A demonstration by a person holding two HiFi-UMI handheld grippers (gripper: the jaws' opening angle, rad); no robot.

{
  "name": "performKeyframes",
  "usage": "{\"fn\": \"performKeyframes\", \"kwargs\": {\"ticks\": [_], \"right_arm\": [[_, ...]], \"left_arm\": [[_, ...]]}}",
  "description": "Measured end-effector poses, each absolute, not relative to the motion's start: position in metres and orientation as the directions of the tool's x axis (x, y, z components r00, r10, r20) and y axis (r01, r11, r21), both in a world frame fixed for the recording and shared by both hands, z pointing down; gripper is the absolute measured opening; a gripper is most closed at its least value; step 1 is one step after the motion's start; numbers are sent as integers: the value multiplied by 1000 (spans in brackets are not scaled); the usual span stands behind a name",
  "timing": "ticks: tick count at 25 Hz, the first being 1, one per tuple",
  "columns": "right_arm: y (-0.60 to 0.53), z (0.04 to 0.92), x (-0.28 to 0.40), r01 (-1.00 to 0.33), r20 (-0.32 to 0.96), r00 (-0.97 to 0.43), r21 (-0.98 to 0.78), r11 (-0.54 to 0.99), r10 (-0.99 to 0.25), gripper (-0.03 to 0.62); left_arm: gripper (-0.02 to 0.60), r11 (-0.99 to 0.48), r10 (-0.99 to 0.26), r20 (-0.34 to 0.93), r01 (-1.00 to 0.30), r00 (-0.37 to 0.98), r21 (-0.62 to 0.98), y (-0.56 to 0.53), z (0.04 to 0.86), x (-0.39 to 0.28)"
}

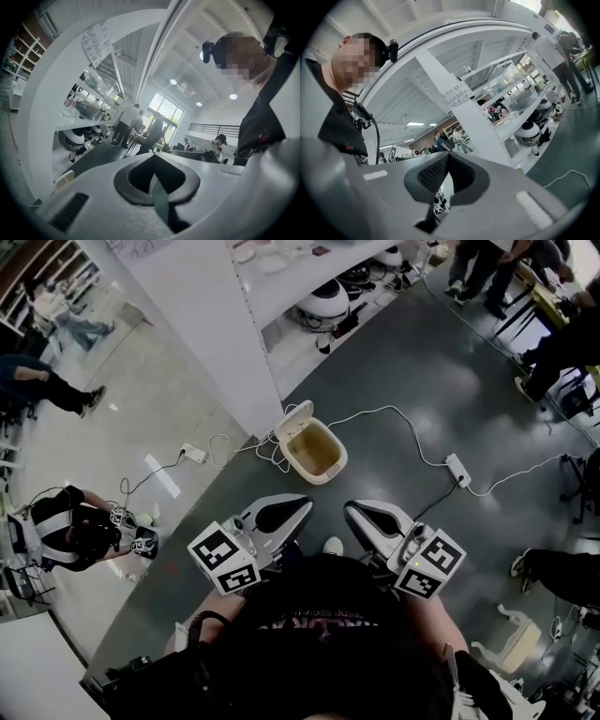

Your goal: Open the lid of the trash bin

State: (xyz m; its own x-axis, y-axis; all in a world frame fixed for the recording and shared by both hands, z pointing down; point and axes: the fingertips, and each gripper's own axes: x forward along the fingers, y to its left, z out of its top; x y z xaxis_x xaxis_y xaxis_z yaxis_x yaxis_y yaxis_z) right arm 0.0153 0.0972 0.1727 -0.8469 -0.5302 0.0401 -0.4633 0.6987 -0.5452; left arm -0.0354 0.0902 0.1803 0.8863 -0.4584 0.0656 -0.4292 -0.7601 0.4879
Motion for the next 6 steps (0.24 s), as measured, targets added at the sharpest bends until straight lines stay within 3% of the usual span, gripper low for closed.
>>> {"fn": "performKeyframes", "kwargs": {"ticks": [6], "right_arm": [[94,173,9,-460,44,-851,-543,703,-523,6]], "left_arm": [[2,-754,-465,64,-432,883,494,88,181,-41]]}}
